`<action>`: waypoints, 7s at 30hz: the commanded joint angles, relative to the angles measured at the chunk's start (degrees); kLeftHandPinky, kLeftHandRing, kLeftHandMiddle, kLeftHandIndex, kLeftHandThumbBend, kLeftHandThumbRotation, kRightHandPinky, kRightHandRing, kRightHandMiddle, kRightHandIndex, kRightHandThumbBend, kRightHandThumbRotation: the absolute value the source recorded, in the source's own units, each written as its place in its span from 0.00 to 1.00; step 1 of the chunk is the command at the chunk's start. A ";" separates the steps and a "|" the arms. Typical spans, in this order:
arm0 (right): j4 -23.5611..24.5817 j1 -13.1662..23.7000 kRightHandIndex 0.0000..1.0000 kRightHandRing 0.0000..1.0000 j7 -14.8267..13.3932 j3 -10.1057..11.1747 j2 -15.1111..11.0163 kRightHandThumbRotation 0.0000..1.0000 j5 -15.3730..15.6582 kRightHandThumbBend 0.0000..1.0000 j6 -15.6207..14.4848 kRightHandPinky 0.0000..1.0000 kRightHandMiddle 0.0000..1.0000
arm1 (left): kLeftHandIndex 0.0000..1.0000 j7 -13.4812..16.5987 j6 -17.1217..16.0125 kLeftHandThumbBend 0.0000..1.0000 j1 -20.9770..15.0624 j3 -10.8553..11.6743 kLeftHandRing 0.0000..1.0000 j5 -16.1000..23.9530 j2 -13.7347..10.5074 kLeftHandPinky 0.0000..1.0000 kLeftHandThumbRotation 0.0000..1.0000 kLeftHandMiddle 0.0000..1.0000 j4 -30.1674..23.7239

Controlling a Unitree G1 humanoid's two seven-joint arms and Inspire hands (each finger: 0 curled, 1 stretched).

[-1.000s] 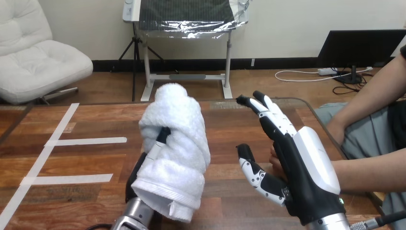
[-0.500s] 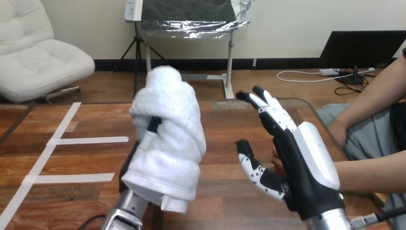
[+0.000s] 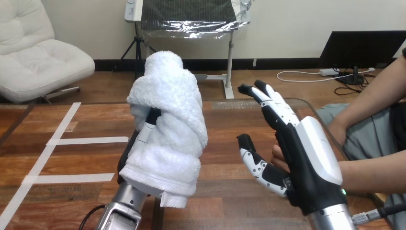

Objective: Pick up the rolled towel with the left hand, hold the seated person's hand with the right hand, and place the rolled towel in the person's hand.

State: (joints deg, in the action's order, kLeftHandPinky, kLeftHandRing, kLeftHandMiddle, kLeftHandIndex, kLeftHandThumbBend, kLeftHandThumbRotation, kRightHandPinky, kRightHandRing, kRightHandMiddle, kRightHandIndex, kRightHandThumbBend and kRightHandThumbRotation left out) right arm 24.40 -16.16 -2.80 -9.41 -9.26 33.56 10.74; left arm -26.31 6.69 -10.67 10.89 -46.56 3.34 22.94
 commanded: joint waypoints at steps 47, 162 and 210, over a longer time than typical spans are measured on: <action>3.83 7.72 0.87 0.92 14.40 14.79 -14.62 0.00 2.40 0.71 -16.74 0.82 0.93 | 0.47 0.91 -6.27 0.90 4.08 -10.41 0.34 6.28 6.38 0.28 0.01 0.41 -18.67; -38.66 39.34 0.85 0.83 43.71 -9.84 -36.15 0.14 20.53 0.73 -21.20 0.81 0.85 | 0.47 1.50 -10.10 0.86 4.34 -11.09 0.33 7.17 4.97 0.27 0.05 0.40 -17.26; -38.64 35.49 0.48 0.36 28.40 -6.34 -36.16 0.00 12.09 0.76 -18.13 0.24 0.47 | 0.47 5.88 -11.95 0.90 2.19 -9.67 0.33 12.67 4.20 0.27 0.06 0.41 -12.16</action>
State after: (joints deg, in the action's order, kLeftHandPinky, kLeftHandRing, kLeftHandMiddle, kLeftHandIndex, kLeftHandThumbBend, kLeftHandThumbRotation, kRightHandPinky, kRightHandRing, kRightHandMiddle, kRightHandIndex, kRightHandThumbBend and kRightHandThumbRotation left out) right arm -17.63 18.85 27.22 -17.88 -44.78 47.12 -8.13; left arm -21.54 -2.85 -3.85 0.59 -35.68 3.34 8.24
